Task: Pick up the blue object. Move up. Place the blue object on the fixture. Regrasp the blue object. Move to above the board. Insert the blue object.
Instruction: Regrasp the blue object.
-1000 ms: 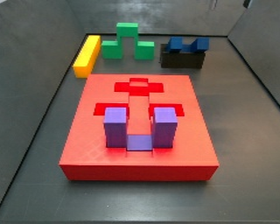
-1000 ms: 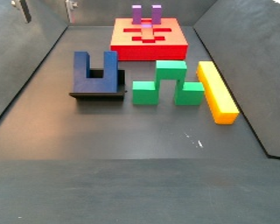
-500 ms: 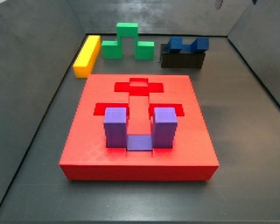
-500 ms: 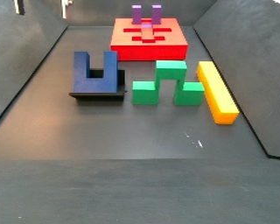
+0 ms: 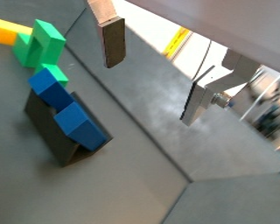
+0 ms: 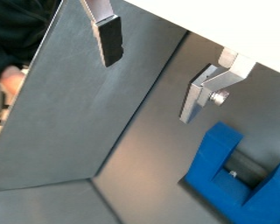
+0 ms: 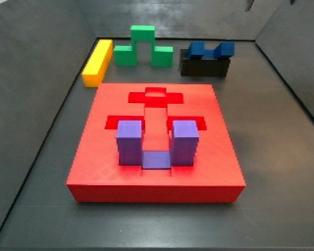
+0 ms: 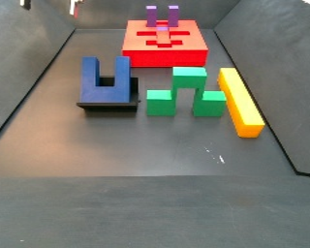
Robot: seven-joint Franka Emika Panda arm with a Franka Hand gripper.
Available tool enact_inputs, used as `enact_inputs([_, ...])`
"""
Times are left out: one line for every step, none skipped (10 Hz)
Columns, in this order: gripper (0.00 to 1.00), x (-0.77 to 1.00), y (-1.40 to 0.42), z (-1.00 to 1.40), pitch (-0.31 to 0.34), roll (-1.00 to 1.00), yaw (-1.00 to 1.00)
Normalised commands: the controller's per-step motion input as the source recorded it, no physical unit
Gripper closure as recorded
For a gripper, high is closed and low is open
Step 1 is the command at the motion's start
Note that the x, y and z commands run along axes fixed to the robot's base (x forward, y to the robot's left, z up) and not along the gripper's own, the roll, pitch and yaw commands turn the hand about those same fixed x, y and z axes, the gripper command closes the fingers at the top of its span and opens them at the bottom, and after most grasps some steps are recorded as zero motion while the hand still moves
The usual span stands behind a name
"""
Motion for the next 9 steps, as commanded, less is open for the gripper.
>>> enact_inputs([0.0, 0.35, -0.15, -0.22, 0.143, 0.87, 0.29])
enact_inputs([0.0, 0.21, -0.15, -0.19, 0.169, 0.7, 0.39])
enact_inputs([0.0, 0.06, -0.17, -0.17, 0.18, 0.61, 0.49])
enact_inputs([0.0, 0.0, -0.17, -0.13, 0.2, 0.49, 0.58])
enact_inputs([0.0, 0.03, -0.14, -0.12, 0.189, 0.44, 0.61])
enact_inputs([0.0, 0.12, -0.1, -0.12, 0.206, 0.48, 0.62])
enact_inputs([0.0, 0.25, -0.13, -0.13, 0.197, 0.43, 0.56])
enact_inputs([0.0, 0.44, -0.18, -0.17, 0.237, 0.62, 0.33])
enact_inputs([0.0, 0.47, -0.16, -0.18, 0.243, 0.7, 0.14])
